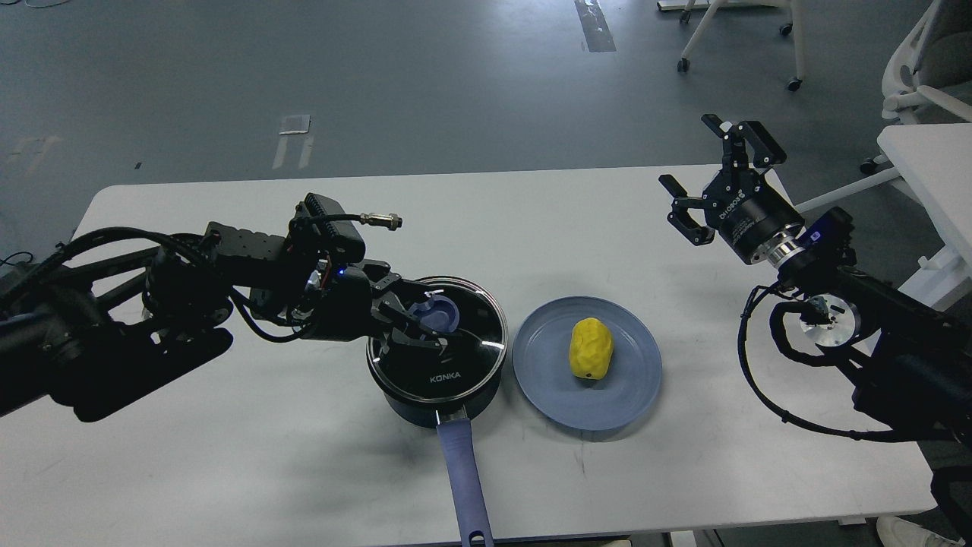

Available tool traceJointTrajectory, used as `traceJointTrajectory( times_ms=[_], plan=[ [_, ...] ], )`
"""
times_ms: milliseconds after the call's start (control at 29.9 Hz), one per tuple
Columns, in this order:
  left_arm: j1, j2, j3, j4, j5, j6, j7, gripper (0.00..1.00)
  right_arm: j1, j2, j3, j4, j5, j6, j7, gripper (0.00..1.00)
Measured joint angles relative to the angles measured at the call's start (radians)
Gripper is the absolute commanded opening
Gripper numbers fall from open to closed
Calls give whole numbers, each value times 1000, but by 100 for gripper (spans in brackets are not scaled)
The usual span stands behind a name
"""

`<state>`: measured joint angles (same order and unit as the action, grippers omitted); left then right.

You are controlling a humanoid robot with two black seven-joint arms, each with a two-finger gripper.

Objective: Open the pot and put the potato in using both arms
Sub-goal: 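Lower the left gripper and grasp the blue knob of the lid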

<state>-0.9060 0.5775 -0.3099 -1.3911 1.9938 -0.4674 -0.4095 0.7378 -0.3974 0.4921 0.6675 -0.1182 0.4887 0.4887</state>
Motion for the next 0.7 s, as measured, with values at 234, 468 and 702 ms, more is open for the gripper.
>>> traceJointTrajectory(
  times_ms=[234,468,702],
  plan=[
    [5,-2,2,5,38,1,0,95,0,-4,0,0,0,0,0,100],
    [0,-1,28,5,47,1,0,79,0,-5,0,0,0,0,0,100],
    [-10,-2,31,3,51,1,-2,30,0,-5,0,1,0,0,0,100]
  ],
)
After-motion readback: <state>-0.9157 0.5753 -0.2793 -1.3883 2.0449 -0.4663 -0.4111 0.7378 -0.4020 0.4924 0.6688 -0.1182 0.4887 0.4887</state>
